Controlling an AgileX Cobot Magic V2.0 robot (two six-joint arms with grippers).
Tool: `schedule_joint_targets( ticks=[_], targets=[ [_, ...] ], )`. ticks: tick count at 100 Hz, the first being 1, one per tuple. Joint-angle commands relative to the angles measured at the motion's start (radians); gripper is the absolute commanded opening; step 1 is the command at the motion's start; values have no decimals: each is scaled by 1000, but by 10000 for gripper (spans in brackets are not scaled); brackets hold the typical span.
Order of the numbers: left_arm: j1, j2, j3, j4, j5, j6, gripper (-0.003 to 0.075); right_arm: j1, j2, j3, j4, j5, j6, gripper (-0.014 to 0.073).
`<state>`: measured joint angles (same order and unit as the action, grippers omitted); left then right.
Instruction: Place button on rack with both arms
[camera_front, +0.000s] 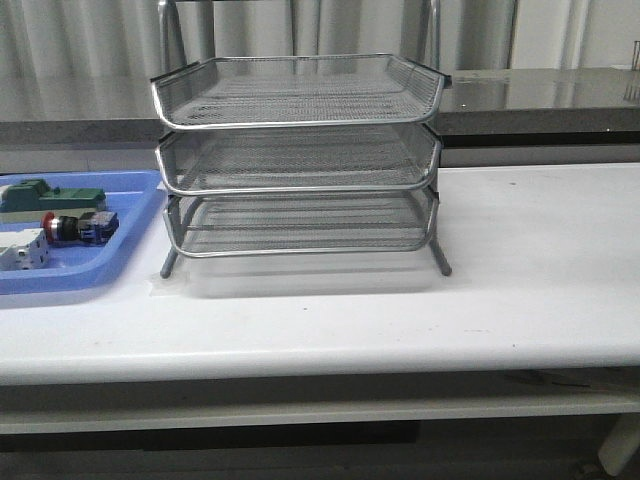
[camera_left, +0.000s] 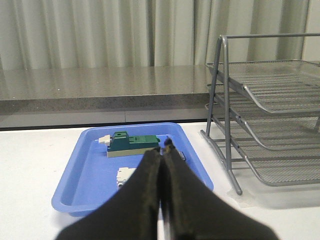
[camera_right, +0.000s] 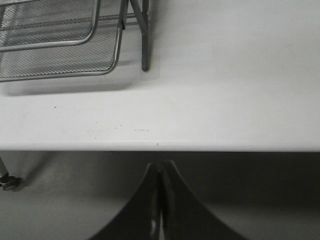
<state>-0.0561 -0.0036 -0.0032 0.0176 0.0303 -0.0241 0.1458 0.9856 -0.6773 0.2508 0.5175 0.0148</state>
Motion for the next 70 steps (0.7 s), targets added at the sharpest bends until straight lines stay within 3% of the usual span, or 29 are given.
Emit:
schedule_joint_targets(
  ticks=[1, 12, 31, 38, 70],
  targets=[
    [-6, -32, 56, -8, -87, -5, -21, -8, -2, -37, 78, -64, -3, -34],
    [-6, -32, 56, -8, -87, -5, -21, -8, 2, -37, 159, -77, -3, 81],
    [-6, -32, 56, -8, -87, -5, -21, -8, 7, -37, 247, -103, -3, 396],
    [-6, -32, 56, -8, -87, -5, -21, -8, 10, -37, 284, -121, -3, 458],
    [-6, -32, 56, -8, -87, -5, -21, -5, 149, -53, 480, -204, -3, 444]
  ],
)
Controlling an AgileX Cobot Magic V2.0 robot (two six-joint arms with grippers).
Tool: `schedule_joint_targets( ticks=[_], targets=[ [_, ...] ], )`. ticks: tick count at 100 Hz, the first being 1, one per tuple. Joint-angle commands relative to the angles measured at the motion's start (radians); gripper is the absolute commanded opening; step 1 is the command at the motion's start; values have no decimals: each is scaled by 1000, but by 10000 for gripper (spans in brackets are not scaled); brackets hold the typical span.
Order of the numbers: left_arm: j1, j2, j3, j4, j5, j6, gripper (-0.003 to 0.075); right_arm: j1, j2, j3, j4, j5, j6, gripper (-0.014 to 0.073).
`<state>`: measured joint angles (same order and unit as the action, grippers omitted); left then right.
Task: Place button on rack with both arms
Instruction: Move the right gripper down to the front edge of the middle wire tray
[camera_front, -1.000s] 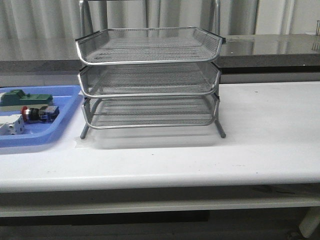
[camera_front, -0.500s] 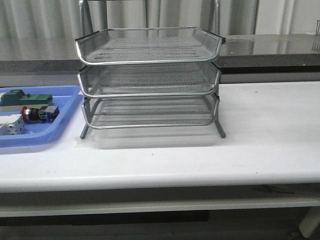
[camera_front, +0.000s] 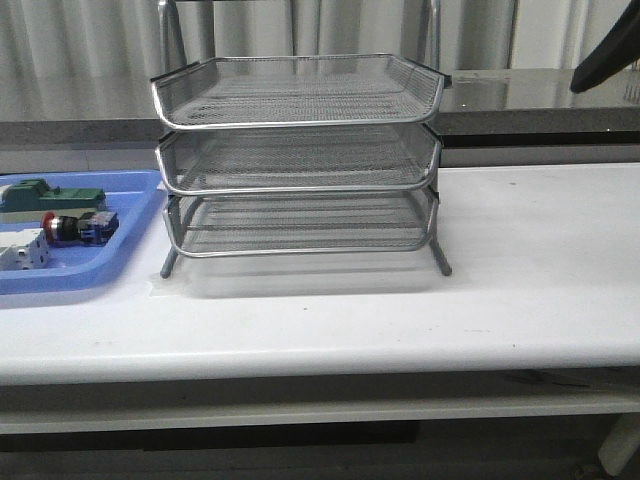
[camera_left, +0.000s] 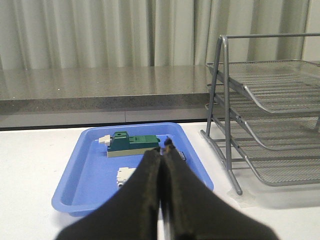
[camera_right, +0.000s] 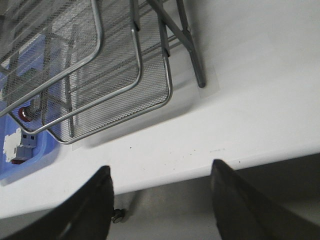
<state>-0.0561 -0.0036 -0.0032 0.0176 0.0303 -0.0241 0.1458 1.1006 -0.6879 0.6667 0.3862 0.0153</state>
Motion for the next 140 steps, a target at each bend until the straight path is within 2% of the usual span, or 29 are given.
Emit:
schedule_joint_targets(
  ticks=[1, 30, 61, 95, 140],
  targets=[
    [-6, -32, 56, -8, -87, -5, -21, -5, 38, -43, 69, -75, -4, 444],
    [-6, -32, 56, -8, -87, -5, -21, 55, 198, -59, 132, -219, -4, 444],
    [-6, -32, 56, -8, -87, -5, -21, 107, 370, -202, 137, -215, -4, 444],
    [-6, -32, 56, -8, -87, -5, -21, 121, 533, -363, 204, -161, -4, 444],
    [-6, -32, 56, -8, -87, -5, -21, 124, 654, -493, 222, -127, -4, 444]
  ],
)
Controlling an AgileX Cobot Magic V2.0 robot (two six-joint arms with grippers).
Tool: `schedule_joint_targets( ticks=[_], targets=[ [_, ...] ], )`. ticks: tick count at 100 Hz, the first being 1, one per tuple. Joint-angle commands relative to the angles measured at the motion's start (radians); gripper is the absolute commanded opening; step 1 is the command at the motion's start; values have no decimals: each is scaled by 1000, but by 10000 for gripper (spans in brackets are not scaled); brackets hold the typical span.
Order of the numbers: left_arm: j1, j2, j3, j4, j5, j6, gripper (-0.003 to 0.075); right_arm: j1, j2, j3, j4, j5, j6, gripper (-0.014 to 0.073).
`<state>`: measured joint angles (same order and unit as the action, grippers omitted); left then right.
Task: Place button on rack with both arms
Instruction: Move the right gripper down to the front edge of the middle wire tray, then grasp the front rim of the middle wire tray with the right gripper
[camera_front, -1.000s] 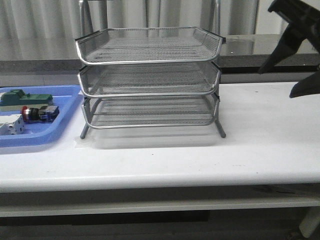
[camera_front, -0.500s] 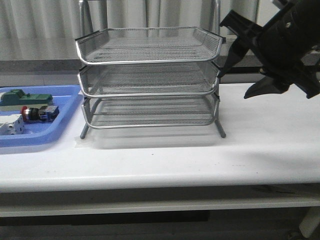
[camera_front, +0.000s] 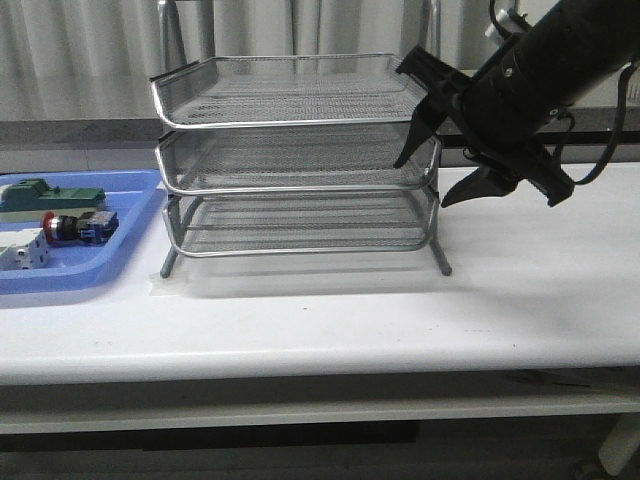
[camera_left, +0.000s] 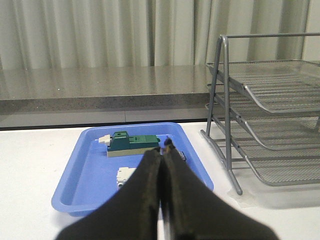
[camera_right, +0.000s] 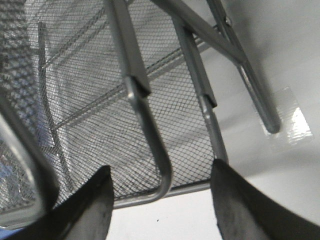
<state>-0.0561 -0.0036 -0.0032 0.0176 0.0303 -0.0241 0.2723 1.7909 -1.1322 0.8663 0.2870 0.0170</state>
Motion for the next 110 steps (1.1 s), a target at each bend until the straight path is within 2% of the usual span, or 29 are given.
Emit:
schedule_joint_targets(
  ticks=[1, 27, 53, 76, 100, 110],
  targets=[
    [-6, -32, 56, -8, -87, -5, -21, -2, -36, -50, 22, -28, -6, 444],
    [-6, -32, 56, -8, -87, -5, -21, -2, -36, -52, 24, -41, -7, 439],
    [-6, -32, 56, -8, -87, -5, -21, -2, -36, -52, 25, -59, -10, 294],
    [-6, -32, 56, -8, -87, -5, -21, -2, -36, -52, 25, -51, -17, 277],
    [-6, -32, 56, -8, -87, -5, -21, -2, -36, -52, 25, -25, -17, 24],
    [-6, -32, 56, -8, -87, -5, -21, -2, -36, -52, 25, -16, -17, -18]
  ],
)
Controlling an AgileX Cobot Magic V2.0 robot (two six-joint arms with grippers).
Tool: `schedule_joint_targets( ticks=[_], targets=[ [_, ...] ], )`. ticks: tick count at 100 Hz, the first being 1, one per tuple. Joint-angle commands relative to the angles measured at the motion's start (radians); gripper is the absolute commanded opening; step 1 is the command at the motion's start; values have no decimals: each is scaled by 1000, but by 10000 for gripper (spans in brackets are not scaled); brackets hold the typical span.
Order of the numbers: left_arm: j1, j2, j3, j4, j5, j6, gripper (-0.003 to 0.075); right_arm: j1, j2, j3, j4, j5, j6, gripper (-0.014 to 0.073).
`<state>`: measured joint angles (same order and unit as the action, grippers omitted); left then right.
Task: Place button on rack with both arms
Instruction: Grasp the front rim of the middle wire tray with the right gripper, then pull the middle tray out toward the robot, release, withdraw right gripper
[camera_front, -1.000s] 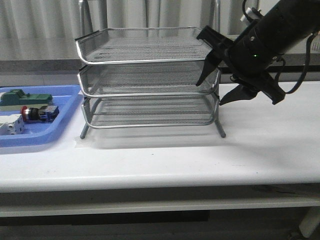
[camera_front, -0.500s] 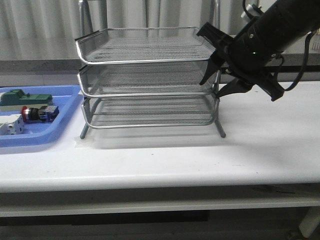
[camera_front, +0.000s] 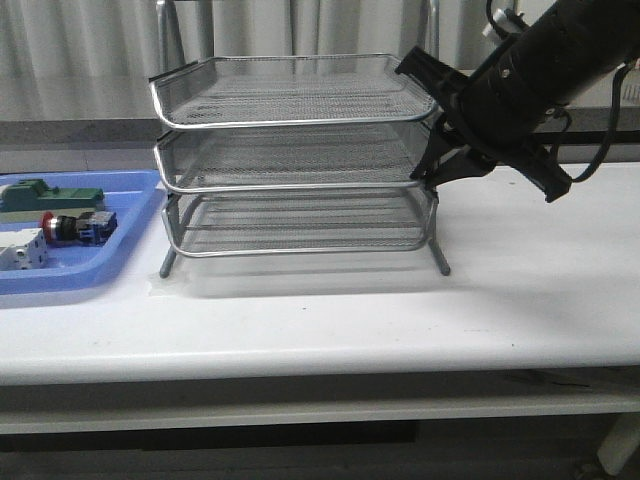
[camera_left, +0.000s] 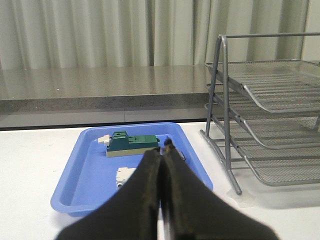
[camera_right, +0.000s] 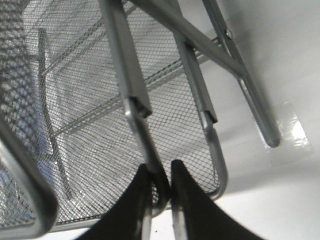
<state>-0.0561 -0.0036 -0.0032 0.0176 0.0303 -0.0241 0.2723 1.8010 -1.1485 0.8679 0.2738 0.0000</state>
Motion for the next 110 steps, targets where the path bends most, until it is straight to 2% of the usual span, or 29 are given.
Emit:
schedule_joint_targets(
  ticks=[1, 54, 110],
  targets=[
    [-6, -32, 56, -8, -87, -5, -21, -2, -46, -35, 23, -1, 0, -18],
    [-6, -32, 56, -8, -87, -5, -21, -2, -49, -27, -16, 90, 0, -17],
    [-6, -32, 56, -8, -87, -5, -21, -2, -173, 170, -44, 79, -45, -17]
  ],
)
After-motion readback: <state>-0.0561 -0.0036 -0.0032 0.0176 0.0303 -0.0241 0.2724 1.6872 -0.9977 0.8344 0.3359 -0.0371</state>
